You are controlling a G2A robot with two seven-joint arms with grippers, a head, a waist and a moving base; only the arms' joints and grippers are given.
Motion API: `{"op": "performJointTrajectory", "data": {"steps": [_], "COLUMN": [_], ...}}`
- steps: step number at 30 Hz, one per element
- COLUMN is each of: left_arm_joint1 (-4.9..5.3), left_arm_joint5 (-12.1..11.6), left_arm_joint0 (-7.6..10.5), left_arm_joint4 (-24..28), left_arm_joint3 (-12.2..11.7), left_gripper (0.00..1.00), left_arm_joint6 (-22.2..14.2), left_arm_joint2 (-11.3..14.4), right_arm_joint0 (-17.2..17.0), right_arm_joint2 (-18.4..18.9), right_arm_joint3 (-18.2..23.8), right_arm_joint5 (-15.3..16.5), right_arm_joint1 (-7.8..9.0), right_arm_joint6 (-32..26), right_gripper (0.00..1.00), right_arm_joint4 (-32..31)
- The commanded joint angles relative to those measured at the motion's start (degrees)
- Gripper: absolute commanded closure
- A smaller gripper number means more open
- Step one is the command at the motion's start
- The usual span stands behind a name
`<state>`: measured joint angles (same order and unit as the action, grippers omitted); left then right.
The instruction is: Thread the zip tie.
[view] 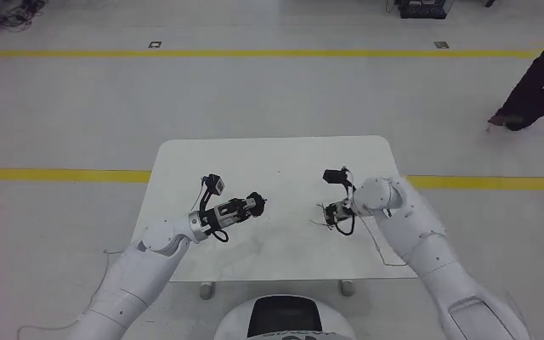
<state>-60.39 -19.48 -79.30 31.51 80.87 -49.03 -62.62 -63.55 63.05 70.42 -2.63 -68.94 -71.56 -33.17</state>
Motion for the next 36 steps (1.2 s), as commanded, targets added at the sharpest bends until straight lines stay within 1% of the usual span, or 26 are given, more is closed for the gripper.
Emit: {"op": "performJointTrajectory", "data": {"steps": [1, 3, 4, 12, 13, 14, 15, 17, 18, 19, 20, 24, 25, 26, 27, 28, 31, 33, 34, 36], "left_arm_joint1": [0.0, 0.0, 0.0, 0.0, 0.0, 0.0, 0.0, 0.0, 0.0, 0.0, 0.0, 0.0, 0.0, 0.0, 0.0, 0.0, 0.0, 0.0, 0.0, 0.0], "left_arm_joint5": [0.0, 0.0, 0.0, 0.0, 0.0, 0.0, 0.0, 0.0, 0.0, 0.0, 0.0, 0.0, 0.0, 0.0, 0.0, 0.0, 0.0, 0.0, 0.0, 0.0], "left_arm_joint0": [0.0, 0.0, 0.0, 0.0, 0.0, 0.0, 0.0, 0.0, 0.0, 0.0, 0.0, 0.0, 0.0, 0.0, 0.0, 0.0, 0.0, 0.0, 0.0, 0.0], "left_arm_joint4": [0.0, 0.0, 0.0, 0.0, 0.0, 0.0, 0.0, 0.0, 0.0, 0.0, 0.0, 0.0, 0.0, 0.0, 0.0, 0.0, 0.0, 0.0, 0.0, 0.0], "left_arm_joint3": [0.0, 0.0, 0.0, 0.0, 0.0, 0.0, 0.0, 0.0, 0.0, 0.0, 0.0, 0.0, 0.0, 0.0, 0.0, 0.0, 0.0, 0.0, 0.0, 0.0], "left_gripper": [1.0, 1.0, 1.0, 1.0, 1.0, 1.0, 1.0, 1.0, 1.0, 1.0, 1.0, 1.0, 1.0, 1.0, 1.0, 1.0, 1.0, 1.0, 1.0, 1.0], "left_arm_joint6": [0.0, 0.0, 0.0, 0.0, 0.0, 0.0, 0.0, 0.0, 0.0, 0.0, 0.0, 0.0, 0.0, 0.0, 0.0, 0.0, 0.0, 0.0, 0.0, 0.0], "left_arm_joint2": [0.0, 0.0, 0.0, 0.0, 0.0, 0.0, 0.0, 0.0, 0.0, 0.0, 0.0, 0.0, 0.0, 0.0, 0.0, 0.0, 0.0, 0.0, 0.0, 0.0], "right_arm_joint0": [-0.82, -1.0, -1.02, -1.02, -1.32, -1.65, -1.37, -0.9, -0.91, -0.74, -0.35, 1.82, 2.44, 3.06, 3.52, 3.83, 4.82, 5.46, 5.7, 5.7], "right_arm_joint2": [3.09, 5.15, 5.43, 5.43, 5.54, 5.85, 7.22, 9.51, 10.17, 10.1, 9.72, 6.63, 5.0, 3.68, 2.27, 0.38, -4.4, -6.8, -7.55, -7.55], "right_arm_joint3": [-0.53, -1.88, -2.2, -2.2, -2.19, -2.31, -3.05, -4.7, -6.08, -7.22, -8.17, -13.11, -14.3, -15.15, -15.58, -15.77, -16.49, -17.19, -17.31, -17.31], "right_arm_joint5": [1.53, 3.61, 3.99, 3.99, 4.17, 4.72, 5.11, 5.54, 5.58, 5.12, 4.56, -1.28, -3.83, -5.73, -7.11, -8.16, -10.44, -11.46, -11.53, -11.53], "right_arm_joint1": [0.55, 0.9, 0.94, 0.94, 0.9, 0.86, 0.97, 1.29, 1.44, 1.64, 1.94, 3.38, 3.88, 4.3, 4.66, 5.13, 6.6, 7.42, 7.68, 7.68], "right_arm_joint6": [-1.45, -3.16, -3.43, -3.43, -2.81, -3.04, -5.08, -7.63, -8.08, -8.08, -8.08, -8.08, -8.08, -8.08, -8.08, -8.08, -8.08, -8.08, -8.08, -8.08], "right_gripper": [1.0, 1.0, 1.0, 1.0, 1.0, 1.0, 1.0, 1.0, 1.0, 1.0, 1.0, 1.0, 1.0, 1.0, 1.0, 1.0, 1.0, 1.0, 1.0, 1.0], "right_arm_joint4": [4.65, 9.06, 9.88, 9.88, 10.75, 13.17, 17.64, 23.13, 28.1, 31.37, 33.63, 46.65, 50.7, 52.96, 55.74, 60.42, 69.08, 73.76, 75.03, 75.03]}}
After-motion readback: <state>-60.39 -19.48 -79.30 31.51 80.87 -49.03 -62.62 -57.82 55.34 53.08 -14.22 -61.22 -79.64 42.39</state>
